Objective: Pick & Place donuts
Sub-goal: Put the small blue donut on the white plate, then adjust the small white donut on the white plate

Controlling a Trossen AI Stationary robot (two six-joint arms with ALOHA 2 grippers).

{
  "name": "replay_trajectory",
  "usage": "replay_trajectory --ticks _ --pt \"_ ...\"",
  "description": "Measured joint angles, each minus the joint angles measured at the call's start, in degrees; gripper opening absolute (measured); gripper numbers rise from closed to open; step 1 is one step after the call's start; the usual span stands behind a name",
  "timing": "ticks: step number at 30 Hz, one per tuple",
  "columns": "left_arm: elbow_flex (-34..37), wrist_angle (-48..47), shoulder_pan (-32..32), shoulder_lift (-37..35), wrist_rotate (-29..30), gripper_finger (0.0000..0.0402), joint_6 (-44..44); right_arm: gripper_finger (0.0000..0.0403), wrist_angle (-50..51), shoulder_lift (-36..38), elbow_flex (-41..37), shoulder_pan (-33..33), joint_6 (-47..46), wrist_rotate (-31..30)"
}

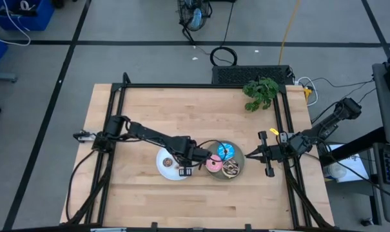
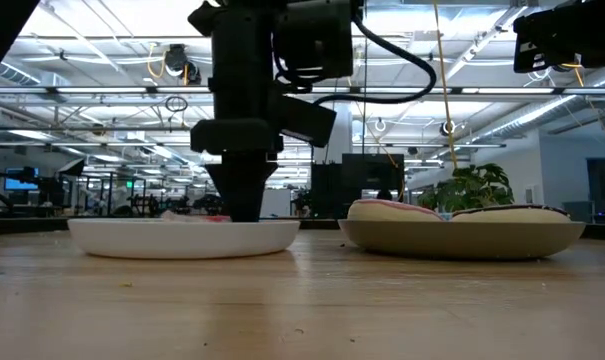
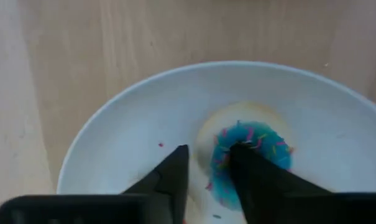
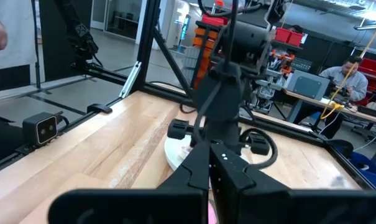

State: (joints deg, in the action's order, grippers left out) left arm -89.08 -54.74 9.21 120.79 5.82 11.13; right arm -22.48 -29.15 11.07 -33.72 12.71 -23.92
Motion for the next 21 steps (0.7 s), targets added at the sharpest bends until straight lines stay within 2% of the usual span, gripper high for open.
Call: replay_trajectory --ticks 7,11,16,21 --pt "-1.4 -0.4 -0.3 0.0 0.2 0.0228 1.0 0.0 0.0 0.0 0.0 0.0 0.1 0.0" --pt "-3.7 -2.6 -0.2 0.0 0.3 0.0267 1.2 0.0 0.0 0.0 0.0 0.0 0.2 0.0" --pt "-6.4 -6.2 -0.1 0.0 1.6 0.0278 1.4 0.0 0.0 0.0 0.0 0.0 0.2 0.0" --pt "-7.5 -10.7 0.6 -0.3 1.3 0.025 3.0 0.0 0.0 0.0 0.0 0.0 0.2 0.0"
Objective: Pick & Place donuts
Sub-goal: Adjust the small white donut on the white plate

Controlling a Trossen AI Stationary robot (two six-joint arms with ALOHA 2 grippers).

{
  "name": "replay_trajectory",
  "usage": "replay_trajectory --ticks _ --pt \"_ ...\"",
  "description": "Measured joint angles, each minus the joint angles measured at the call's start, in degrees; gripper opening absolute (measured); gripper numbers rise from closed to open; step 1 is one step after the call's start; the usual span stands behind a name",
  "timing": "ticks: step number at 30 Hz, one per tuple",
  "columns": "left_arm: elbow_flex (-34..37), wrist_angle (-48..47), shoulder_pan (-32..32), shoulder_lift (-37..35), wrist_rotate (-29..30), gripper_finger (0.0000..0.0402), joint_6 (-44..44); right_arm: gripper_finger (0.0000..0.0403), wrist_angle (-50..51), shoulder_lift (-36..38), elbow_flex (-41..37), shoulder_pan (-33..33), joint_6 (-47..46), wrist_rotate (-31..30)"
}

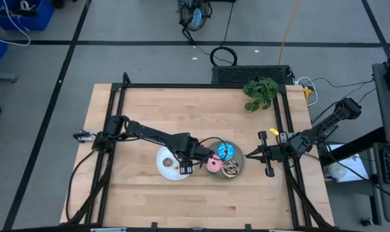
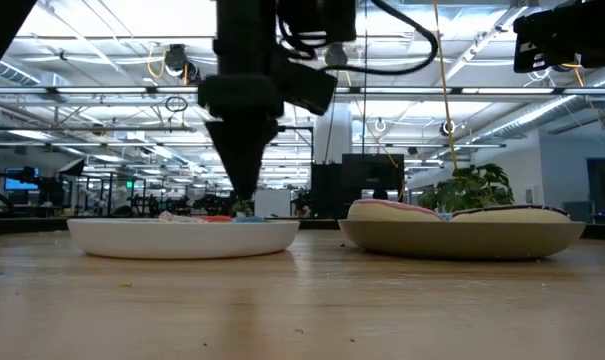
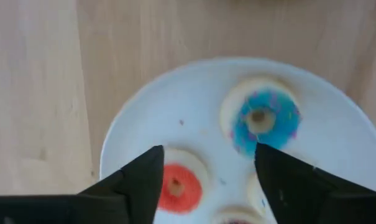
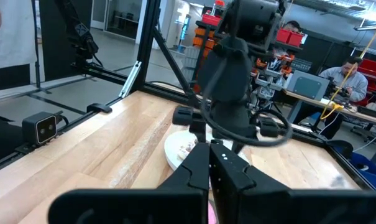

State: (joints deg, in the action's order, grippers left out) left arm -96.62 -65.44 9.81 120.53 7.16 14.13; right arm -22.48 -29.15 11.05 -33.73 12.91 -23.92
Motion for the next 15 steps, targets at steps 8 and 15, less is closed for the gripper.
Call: replay_trajectory --ticks 8,15 --pt "-0.1 -1.3 5.3 -0.3 0.2 0.0131 1.5 0.0 0.0 0.0 0.0 0.0 0.4 0.0" --pt "-0.1 -1.6 9.0 -0.3 1.9 0.0016 1.5 0.0 -0.6 0.0 0.0 0.0 0.4 0.0"
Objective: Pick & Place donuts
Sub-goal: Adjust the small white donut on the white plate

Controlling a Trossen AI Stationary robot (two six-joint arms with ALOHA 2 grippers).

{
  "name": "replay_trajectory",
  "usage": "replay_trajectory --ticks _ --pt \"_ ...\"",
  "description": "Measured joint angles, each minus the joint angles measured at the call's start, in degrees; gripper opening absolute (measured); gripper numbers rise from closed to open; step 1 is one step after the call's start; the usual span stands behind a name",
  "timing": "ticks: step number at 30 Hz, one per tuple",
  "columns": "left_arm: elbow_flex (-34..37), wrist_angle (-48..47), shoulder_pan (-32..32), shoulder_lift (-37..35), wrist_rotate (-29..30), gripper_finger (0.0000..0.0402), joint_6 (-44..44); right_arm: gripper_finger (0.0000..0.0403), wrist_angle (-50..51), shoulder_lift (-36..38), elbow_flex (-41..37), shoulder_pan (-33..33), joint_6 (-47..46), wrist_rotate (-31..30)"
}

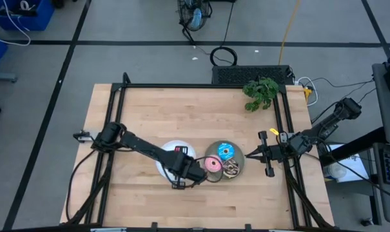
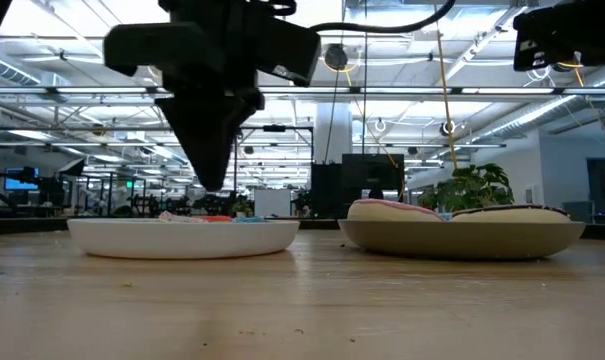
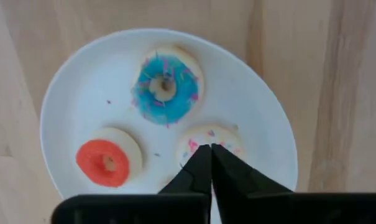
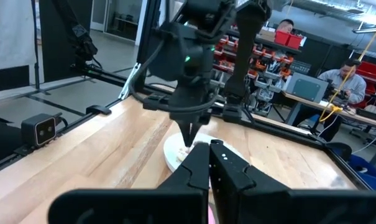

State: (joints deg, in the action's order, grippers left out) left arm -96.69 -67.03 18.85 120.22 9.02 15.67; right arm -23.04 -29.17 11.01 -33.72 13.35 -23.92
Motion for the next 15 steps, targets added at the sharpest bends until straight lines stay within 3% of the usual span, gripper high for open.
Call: replay_trajectory --ticks 15 --pt "3.8 -3.4 1.5 0.0 0.0 0.0003 6.7 0.0 -0.7 0.0 0.0 0.0 0.0 0.0"
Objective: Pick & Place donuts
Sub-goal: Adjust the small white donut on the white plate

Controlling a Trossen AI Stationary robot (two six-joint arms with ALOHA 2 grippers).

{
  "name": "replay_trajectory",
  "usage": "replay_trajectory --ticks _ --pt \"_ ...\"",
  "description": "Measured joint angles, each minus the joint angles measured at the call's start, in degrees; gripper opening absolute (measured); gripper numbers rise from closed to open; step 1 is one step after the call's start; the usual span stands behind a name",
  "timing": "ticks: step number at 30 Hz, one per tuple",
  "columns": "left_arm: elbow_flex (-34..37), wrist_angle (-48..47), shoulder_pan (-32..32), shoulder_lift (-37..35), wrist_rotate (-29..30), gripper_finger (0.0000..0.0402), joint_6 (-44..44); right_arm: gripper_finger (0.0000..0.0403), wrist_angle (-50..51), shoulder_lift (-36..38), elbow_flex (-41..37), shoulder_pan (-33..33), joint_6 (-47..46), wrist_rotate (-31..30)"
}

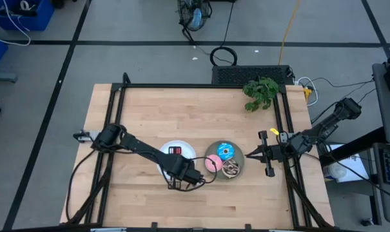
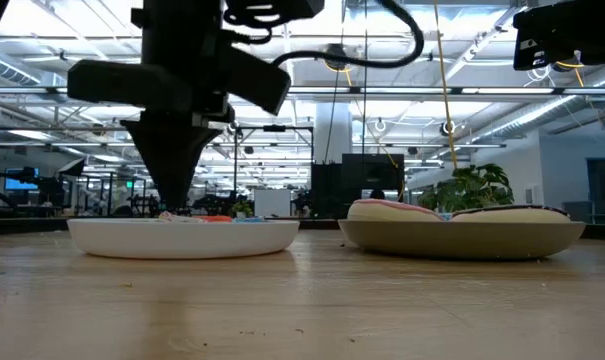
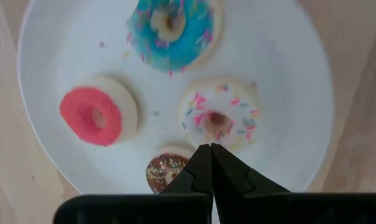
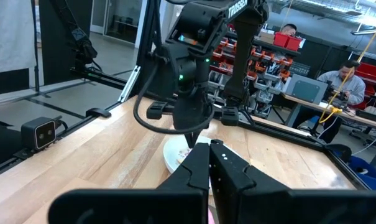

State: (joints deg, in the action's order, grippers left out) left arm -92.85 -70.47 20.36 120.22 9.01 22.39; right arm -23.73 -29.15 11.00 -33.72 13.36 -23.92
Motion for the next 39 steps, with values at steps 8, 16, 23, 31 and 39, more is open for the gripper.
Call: replay_trajectory --ticks 8,16,23,31,39 --pt "0.9 1.1 0.0 0.0 -0.2 0.0003 1.1 0.0 0.0 0.0 0.0 0.0 0.0 0.0" --pt "0.9 2.8 0.0 0.5 -0.2 0.0003 1.8 0.0 0.0 0.0 0.0 0.0 0.0 0.0" --pt "0.9 3.9 0.0 0.5 -0.1 0.0003 1.9 0.0 0.0 0.0 0.0 0.0 0.0 0.0" --pt "0.9 -1.0 0.2 0.2 0.0 0.0003 3.2 0.0 0.0 0.0 0.0 0.0 0.0 0.0" --pt "0.9 -0.5 0.3 0.1 0.0 0.0006 5.3 0.0 0.0 0.0 0.0 0.0 -0.1 0.0"
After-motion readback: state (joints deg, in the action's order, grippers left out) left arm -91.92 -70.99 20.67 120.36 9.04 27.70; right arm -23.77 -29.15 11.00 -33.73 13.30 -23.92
